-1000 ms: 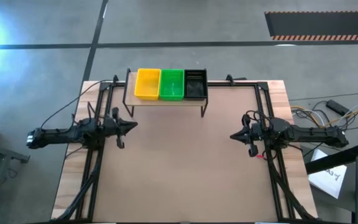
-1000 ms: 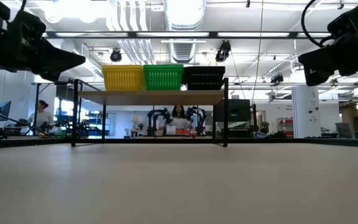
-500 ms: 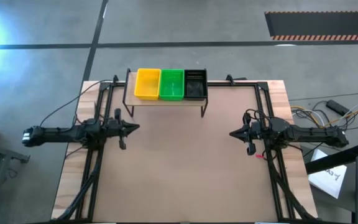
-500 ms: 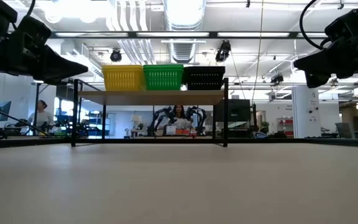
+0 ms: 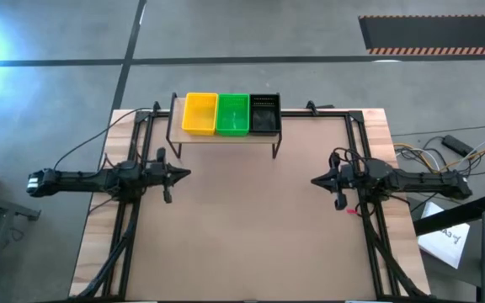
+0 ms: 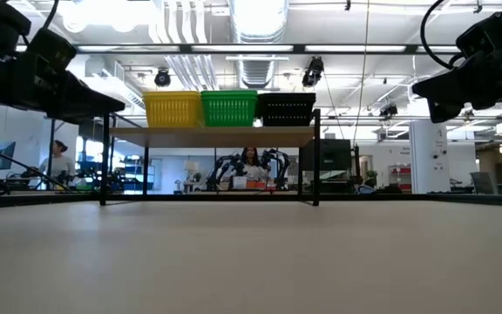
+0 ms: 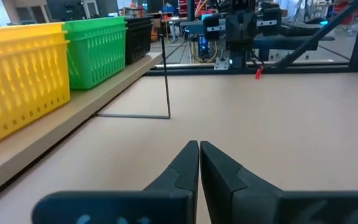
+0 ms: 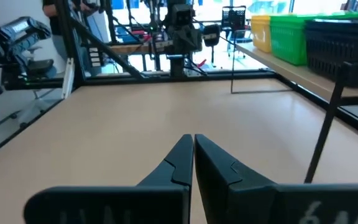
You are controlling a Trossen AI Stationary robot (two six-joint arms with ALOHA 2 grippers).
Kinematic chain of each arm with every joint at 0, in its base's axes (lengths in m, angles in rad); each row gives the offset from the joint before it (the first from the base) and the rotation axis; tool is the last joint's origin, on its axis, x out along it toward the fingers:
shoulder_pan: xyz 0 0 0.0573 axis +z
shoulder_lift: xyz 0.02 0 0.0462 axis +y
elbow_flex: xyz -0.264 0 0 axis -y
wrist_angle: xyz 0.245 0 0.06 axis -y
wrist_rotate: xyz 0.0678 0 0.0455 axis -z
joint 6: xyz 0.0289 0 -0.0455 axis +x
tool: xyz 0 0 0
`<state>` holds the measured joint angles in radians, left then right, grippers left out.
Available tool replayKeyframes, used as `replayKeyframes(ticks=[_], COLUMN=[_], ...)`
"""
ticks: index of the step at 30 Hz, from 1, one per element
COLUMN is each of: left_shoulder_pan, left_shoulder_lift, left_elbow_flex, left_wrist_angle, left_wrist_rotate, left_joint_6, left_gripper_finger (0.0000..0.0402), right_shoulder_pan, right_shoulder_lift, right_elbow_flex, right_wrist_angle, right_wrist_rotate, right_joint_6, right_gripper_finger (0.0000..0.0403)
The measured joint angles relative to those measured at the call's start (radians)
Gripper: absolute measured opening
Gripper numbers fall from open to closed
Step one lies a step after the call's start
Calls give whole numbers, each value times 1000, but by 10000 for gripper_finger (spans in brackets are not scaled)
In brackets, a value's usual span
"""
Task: Stack baskets on shelf by color
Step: Return to Home Position
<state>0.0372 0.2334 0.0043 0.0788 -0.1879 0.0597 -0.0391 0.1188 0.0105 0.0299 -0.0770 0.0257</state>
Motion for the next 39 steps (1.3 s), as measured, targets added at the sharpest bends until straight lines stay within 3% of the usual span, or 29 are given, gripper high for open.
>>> replayKeyframes(ticks=[7, 39], left_shoulder_pan=[-1, 0], left_shoulder_lift=[16, 61], left_elbow_flex=[0, 0], left_wrist_angle=[1, 2], left_wrist_rotate=[0, -3], left_joint_6=[0, 0], left_gripper_finger=[0, 0], right_shoulder_pan=[2, 1], right_shoulder_lift=[-119, -119], right_elbow_flex=[0, 0], right_wrist_angle=[-4, -10], right_wrist_rotate=[2, 12], right_joint_6=[99, 76], right_gripper_finger=[9, 9])
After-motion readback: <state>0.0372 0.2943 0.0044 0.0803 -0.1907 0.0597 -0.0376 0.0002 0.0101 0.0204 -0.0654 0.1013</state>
